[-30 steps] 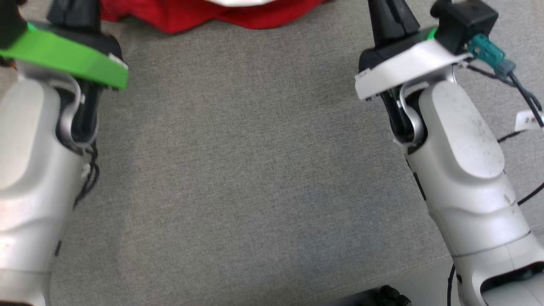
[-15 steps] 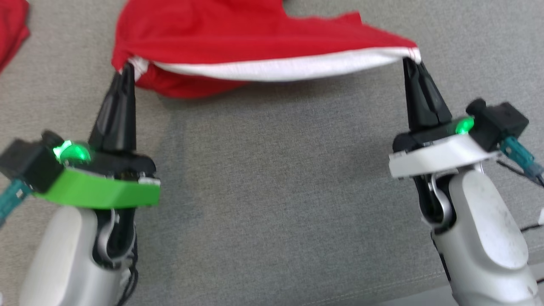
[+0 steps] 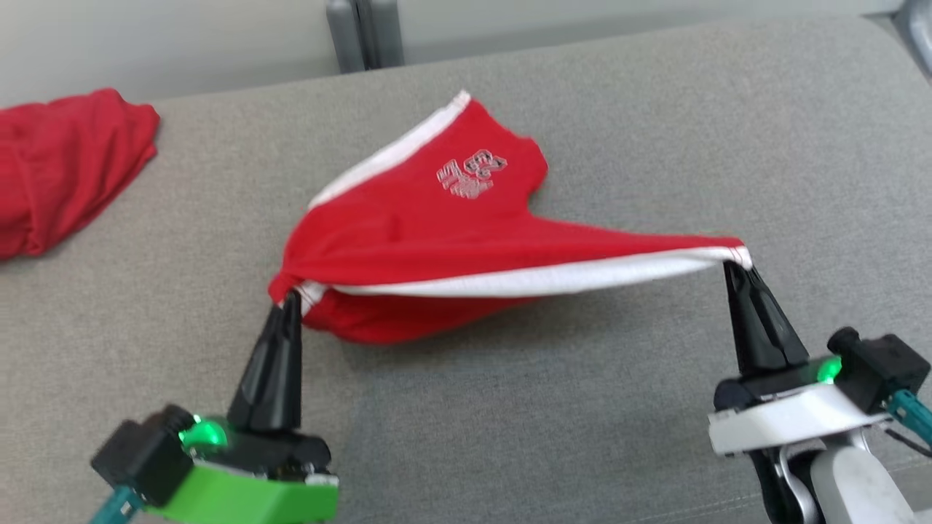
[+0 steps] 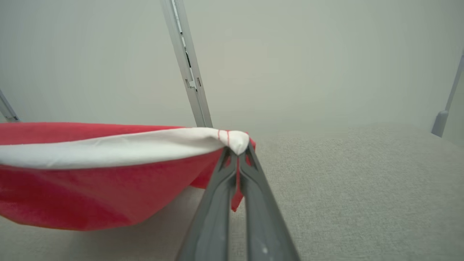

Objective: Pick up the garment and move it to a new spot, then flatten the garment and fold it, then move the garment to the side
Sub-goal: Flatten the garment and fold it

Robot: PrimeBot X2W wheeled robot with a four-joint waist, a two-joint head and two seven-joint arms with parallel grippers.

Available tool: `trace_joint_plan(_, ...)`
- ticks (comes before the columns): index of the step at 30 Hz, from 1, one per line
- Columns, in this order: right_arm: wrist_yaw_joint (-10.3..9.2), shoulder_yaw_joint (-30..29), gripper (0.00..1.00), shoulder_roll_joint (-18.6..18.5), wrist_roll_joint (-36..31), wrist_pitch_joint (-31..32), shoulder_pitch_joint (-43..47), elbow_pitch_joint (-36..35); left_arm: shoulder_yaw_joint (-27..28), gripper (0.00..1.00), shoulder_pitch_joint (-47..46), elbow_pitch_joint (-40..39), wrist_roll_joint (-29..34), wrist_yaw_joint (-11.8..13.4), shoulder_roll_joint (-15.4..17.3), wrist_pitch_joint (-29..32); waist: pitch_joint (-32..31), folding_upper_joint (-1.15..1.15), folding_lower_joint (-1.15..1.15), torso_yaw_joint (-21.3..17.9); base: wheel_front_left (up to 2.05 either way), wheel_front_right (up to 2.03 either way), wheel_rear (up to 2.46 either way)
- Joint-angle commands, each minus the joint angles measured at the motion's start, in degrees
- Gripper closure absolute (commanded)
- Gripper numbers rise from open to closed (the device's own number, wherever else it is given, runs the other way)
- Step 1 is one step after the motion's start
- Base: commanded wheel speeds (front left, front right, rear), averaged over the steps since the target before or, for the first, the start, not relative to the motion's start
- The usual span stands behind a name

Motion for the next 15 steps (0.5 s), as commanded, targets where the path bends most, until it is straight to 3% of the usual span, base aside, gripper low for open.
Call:
trace_joint_plan(1,0.0,-0.01,1.0,-0.78,-0.71,1.07,2.06,-1.56,-0.37,1.0,2.52,-0.71,0.85,-0.24,-0.09,-0.04,-3.35,0.0,0.0,0.55,0.0,0.0,0.0)
trace_joint_plan(8,0.0,-0.77,1.0,-3.0,-1.08,6.56,8.19,-7.49,-3.35,1.0,8.72,-1.26,-0.14,-0.24,-0.57,-0.04,-2.75,0.0,0.0,2.06,0.0,0.0,0.0)
trace_joint_plan(15,0.0,-0.98,1.0,-4.21,-0.6,7.95,4.41,-3.6,-6.09,1.0,8.66,4.31,-5.7,-0.24,-1.93,-0.04,-0.04,0.0,0.0,4.83,0.0,0.0,0.0)
